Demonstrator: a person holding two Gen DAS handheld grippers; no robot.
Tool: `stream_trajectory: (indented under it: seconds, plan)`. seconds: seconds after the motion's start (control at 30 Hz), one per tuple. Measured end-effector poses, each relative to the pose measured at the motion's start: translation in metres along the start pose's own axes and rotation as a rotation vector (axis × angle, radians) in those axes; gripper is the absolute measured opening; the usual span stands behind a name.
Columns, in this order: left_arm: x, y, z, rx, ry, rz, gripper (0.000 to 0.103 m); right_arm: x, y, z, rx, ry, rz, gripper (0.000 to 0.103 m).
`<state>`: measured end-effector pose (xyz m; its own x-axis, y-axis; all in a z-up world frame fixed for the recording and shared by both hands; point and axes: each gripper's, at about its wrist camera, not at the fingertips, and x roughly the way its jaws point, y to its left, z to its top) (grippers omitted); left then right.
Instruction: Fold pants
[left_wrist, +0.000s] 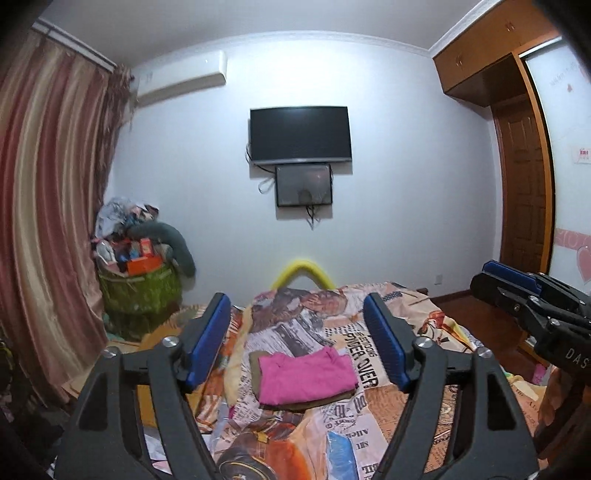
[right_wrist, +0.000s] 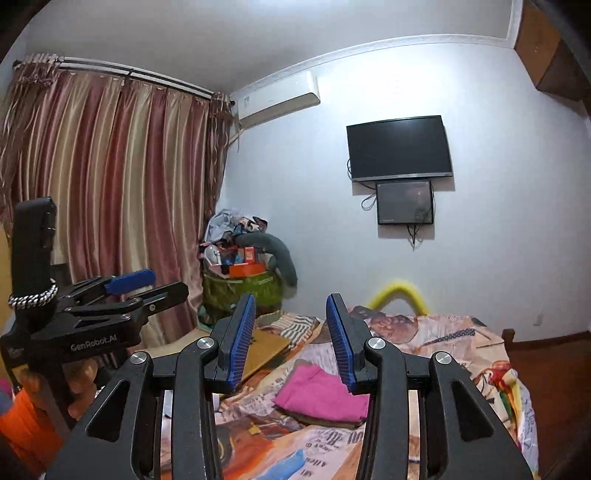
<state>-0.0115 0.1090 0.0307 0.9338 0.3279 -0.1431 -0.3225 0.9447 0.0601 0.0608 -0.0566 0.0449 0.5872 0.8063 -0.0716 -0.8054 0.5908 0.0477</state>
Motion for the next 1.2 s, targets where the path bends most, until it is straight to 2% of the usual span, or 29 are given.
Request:
stream_trajectory:
  seconds: [0.03, 0.07, 0.13, 0.2, 0.3, 0.37, 0.47, 1.2]
  plan:
    - [-0.003, 0.000, -0.001, -0.001, -0.005, 0.000, 0.080, 0.000, 0.001, -0.001, 0.003, 0.000, -0.010, 0.040]
    - [-0.006, 0.001, -0.003, -0.008, -0.005, -0.004, 0.085, 0.000, 0.001, -0.002, 0.006, -0.001, -0.017, 0.051]
    - [-0.010, 0.003, -0.005, -0.025, -0.002, -0.008, 0.091, -0.001, 0.000, -0.003, 0.016, -0.008, -0.033, 0.065]
    - [-0.012, 0.006, -0.008, -0.044, 0.004, -0.019, 0.099, -0.001, 0.000, -0.004, 0.019, 0.002, -0.045, 0.066]
    - [-0.014, 0.008, -0.010, -0.056, 0.002, -0.013, 0.102, -0.001, -0.001, -0.004, 0.038, 0.005, -0.066, 0.076]
    - [-0.016, 0.010, -0.011, -0.063, -0.001, -0.011, 0.103, -0.004, -0.001, -0.006, 0.044, -0.003, -0.086, 0.090]
    - [-0.013, 0.012, -0.012, -0.074, 0.007, -0.022, 0.103, -0.005, -0.001, -0.006, 0.046, -0.005, -0.100, 0.103]
    - [-0.002, 0.006, -0.026, -0.081, 0.025, -0.028, 0.103, -0.013, 0.001, -0.014, 0.057, 0.017, -0.118, 0.103]
